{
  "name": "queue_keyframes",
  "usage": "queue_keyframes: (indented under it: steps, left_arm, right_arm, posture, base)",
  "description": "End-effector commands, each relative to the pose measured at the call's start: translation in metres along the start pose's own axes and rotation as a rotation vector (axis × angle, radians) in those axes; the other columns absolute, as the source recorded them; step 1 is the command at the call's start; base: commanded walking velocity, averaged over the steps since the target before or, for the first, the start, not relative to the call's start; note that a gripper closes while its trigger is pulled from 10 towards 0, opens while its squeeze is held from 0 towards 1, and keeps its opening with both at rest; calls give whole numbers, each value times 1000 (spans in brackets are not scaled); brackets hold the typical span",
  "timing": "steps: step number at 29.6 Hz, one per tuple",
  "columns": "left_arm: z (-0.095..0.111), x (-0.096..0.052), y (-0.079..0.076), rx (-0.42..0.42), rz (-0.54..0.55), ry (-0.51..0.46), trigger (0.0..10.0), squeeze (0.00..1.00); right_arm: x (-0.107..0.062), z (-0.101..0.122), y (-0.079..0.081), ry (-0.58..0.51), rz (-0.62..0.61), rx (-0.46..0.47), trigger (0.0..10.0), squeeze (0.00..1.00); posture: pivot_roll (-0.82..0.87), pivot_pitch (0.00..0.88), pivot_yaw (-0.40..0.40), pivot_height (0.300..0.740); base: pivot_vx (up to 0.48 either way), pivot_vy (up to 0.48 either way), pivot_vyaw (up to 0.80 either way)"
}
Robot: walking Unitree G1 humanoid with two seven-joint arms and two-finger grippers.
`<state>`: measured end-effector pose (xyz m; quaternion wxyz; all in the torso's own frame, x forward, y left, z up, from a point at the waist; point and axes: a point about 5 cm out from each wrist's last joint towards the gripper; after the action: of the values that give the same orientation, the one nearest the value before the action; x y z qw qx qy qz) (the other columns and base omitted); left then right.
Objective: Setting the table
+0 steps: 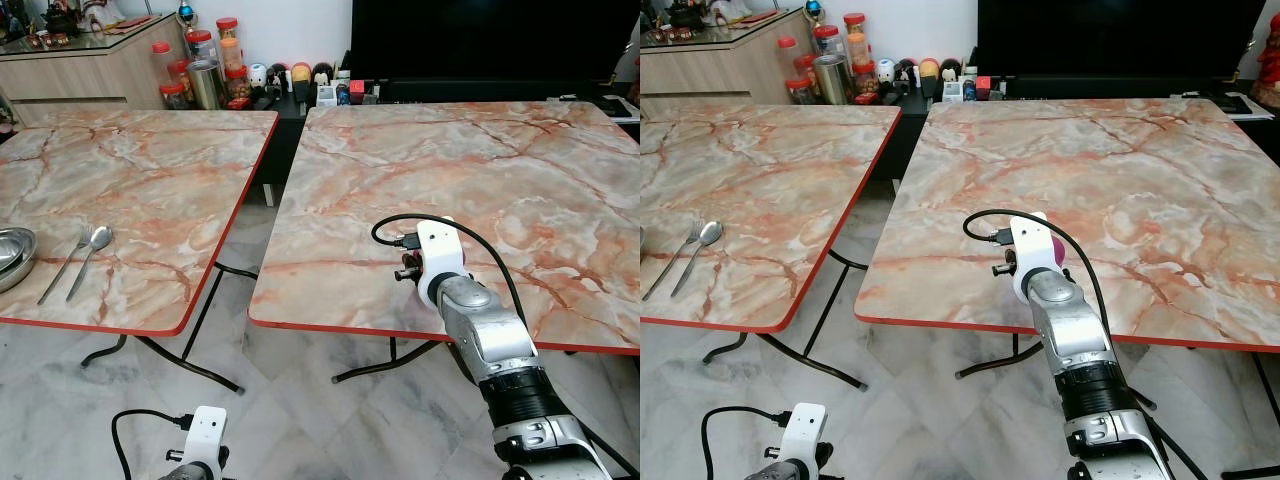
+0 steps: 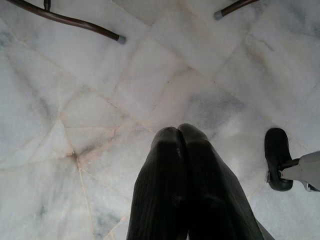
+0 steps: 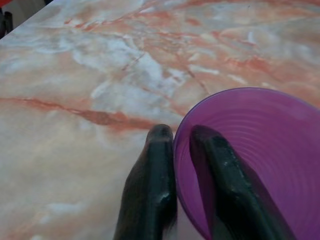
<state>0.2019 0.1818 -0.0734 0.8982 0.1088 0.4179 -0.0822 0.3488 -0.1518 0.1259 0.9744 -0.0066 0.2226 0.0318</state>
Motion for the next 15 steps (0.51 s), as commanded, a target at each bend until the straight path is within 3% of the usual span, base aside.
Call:
queue_keyframes:
  steps: [1, 8, 10, 11, 15]
  left_arm:
    - [-1, 0, 0, 1, -4, 15, 10000, 0]
    - [0, 0, 0, -2, -4, 13, 10000, 0]
    - [0, 0, -1, -3, -4, 11, 10000, 0]
    - [0, 0, -1, -4, -4, 9, 10000, 0]
    - [0, 1, -1, -5, -3, 8, 10000, 0]
  right_arm:
    - [0, -3, 1, 11, 0, 0, 0, 0]
    - [0, 2, 2, -24, -3, 0, 0, 0]
    - [-3, 19, 4, -141, 3, 8, 0, 0]
    - [-4, 27, 5, -197, 10, 26, 2314, 0]
    - [-5, 31, 6, -227, 8, 44, 2314, 0]
  posture:
    - [-131, 0, 74, 740]
    - [-131, 0, 76, 740]
    - [-130, 0, 76, 740]
    - [-133, 0, 76, 740]
    - [-133, 0, 76, 740]
  base:
    - [0, 0, 0]
    - [0, 0, 0]
    - [0, 0, 0]
    - [0, 0, 0]
    - [0, 0, 0]
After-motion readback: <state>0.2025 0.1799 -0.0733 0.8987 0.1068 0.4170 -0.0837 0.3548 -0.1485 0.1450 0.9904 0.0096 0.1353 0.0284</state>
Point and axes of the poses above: a point about 5 cm out from each wrist's last joint towards the gripper, its own x axis pointing out of the wrist towards the gripper, its own z axis along the axis of the wrist's last joint, y = z × x, and after that the axes turned 10 degrees about x, right-handed
